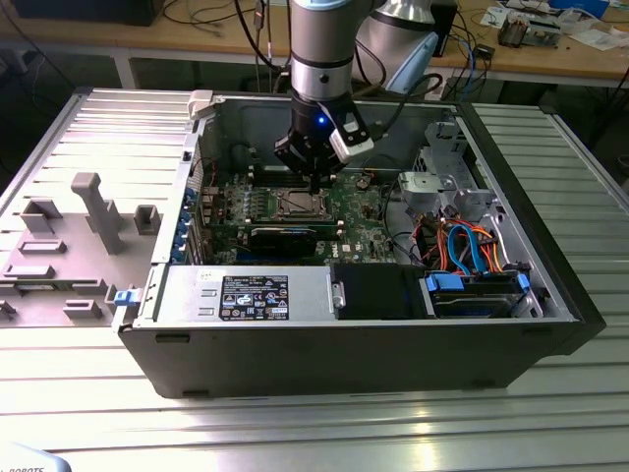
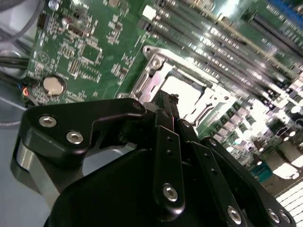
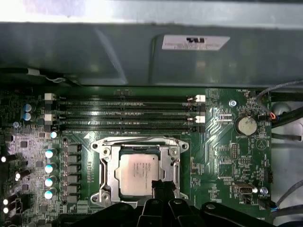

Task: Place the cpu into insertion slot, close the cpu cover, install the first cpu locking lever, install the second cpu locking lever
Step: 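Install the second cpu locking lever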

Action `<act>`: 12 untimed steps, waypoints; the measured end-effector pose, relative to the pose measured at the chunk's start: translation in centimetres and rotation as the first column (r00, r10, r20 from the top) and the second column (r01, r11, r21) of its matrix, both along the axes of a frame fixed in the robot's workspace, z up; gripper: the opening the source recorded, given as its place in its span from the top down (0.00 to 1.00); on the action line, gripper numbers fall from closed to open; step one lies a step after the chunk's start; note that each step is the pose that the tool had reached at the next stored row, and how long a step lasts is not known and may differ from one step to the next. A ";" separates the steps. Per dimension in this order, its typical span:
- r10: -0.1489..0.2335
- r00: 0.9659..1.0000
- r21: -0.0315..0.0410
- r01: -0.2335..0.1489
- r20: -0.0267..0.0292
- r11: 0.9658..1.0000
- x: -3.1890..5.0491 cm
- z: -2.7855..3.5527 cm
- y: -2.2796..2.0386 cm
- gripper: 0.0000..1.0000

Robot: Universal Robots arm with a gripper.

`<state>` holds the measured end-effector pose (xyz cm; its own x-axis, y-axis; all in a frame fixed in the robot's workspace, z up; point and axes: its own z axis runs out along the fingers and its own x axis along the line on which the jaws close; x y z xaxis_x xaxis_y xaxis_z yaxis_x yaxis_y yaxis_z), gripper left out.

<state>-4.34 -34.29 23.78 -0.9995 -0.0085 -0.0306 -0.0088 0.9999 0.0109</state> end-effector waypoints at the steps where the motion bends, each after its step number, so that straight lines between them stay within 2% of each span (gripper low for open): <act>1: 0.000 1.000 0.000 0.000 0.000 1.000 0.00 -0.01 -0.04 0.89; 12: 0.000 1.000 0.000 0.000 0.000 1.000 0.00 0.00 -0.11 0.89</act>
